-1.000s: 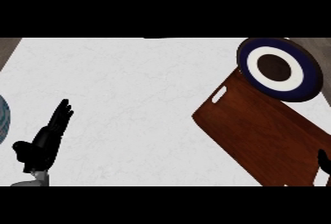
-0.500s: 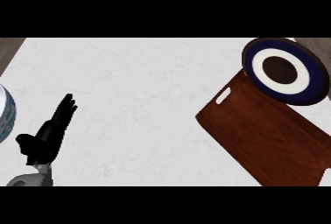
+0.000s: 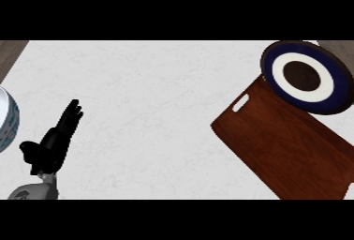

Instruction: Pick the bell pepper from the tray and place it in the plate

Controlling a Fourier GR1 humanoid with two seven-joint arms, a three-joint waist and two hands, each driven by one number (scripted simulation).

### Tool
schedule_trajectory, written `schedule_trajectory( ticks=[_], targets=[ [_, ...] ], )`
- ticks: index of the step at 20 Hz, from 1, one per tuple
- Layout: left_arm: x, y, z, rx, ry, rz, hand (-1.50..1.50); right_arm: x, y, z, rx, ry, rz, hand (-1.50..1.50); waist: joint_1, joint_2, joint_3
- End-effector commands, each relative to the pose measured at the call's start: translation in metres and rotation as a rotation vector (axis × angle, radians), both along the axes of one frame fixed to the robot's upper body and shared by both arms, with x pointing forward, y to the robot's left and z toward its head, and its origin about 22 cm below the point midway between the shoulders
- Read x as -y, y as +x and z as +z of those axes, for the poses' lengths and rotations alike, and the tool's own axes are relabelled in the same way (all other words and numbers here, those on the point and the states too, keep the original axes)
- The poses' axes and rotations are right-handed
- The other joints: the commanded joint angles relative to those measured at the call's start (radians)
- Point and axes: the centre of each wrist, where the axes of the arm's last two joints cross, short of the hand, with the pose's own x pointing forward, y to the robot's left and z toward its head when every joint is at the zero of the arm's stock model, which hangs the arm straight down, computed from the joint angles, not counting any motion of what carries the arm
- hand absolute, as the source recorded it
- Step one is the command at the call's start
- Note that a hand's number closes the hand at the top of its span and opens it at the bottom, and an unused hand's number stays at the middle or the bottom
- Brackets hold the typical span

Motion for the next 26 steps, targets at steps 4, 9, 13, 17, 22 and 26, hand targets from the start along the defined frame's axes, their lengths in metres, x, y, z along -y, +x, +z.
schedule_trajectory(
  ticks=[4, 9, 13, 17, 22, 26],
  targets=[
    [-0.004, 0.01, -0.002, -0.001, 0.002, -0.023, 0.0, 0.005, 0.074, 0.033, -0.007, 0.016, 0.066, 1.5, 0.013, 0.003, 0.0],
    [0.021, -0.003, -0.014, 0.005, -0.004, -0.041, 0.0, -0.017, 0.126, 0.035, -0.025, 0.069, 0.126, 1.5, 0.024, 0.004, 0.001],
    [0.017, 0.003, -0.001, 0.002, 0.002, -0.021, 0.0, -0.023, 0.161, 0.041, -0.013, 0.071, 0.181, 1.5, 0.021, 0.003, 0.001],
    [0.036, 0.007, 0.01, 0.004, -0.008, -0.035, 0.0, -0.018, 0.198, 0.028, -0.027, 0.111, 0.168, 1.5, 0.035, 0.007, 0.002],
    [0.025, 0.009, 0.004, 0.02, -0.016, -0.035, 0.0, -0.031, 0.225, -0.008, -0.047, 0.111, 0.159, 1.5, 0.03, 0.009, 0.002],
    [0.008, 0.022, 0.014, 0.024, 0.016, -0.042, 0.0, -0.04, 0.24, 0.009, 0.134, 0.301, 0.083, -1.5, 0.038, 0.015, 0.003]
  ],
)
